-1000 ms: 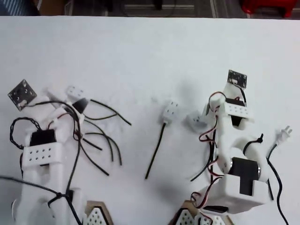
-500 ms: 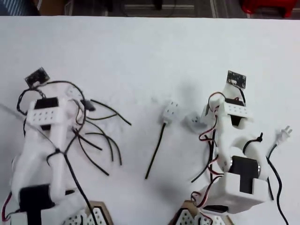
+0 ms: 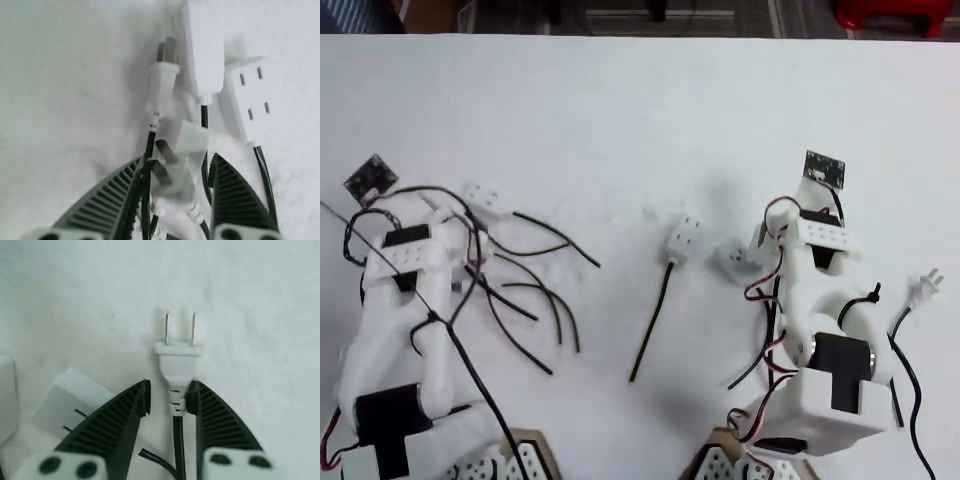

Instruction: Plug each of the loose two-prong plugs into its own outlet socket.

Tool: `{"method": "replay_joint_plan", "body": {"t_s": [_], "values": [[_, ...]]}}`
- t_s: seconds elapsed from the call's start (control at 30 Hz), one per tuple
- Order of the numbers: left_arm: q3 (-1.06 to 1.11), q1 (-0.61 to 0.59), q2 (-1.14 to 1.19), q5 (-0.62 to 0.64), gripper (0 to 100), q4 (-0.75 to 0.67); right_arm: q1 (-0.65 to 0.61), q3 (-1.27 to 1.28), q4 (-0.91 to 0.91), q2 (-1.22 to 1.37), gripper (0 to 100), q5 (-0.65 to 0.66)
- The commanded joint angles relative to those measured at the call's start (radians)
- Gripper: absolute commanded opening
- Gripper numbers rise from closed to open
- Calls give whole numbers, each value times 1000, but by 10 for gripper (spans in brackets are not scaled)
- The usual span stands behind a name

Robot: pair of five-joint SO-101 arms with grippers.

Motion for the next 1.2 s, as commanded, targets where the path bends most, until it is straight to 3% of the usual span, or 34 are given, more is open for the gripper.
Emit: {"method": "replay_joint_plan", "body": {"t_s": [0.0, 0.2, 0.43, 0.7, 0.9, 1.17], "values": [[5, -16, 1, 9, 185, -77, -10, -37, -10, -7, 131, 3], [8, -13, 2, 9, 179, -95, -10, -35, -10, -5, 131, 3], [34, -1, 1, -77, 27, -101, -8, -35, -10, -5, 131, 3], [12, 18, -10, -89, 24, -91, -8, -35, -33, -5, 131, 3], [-178, 47, -10, -245, 24, 149, -8, -34, -41, -5, 131, 3], [-410, 200, -8, -399, 24, 460, -8, -34, -41, -5, 131, 3]]}}
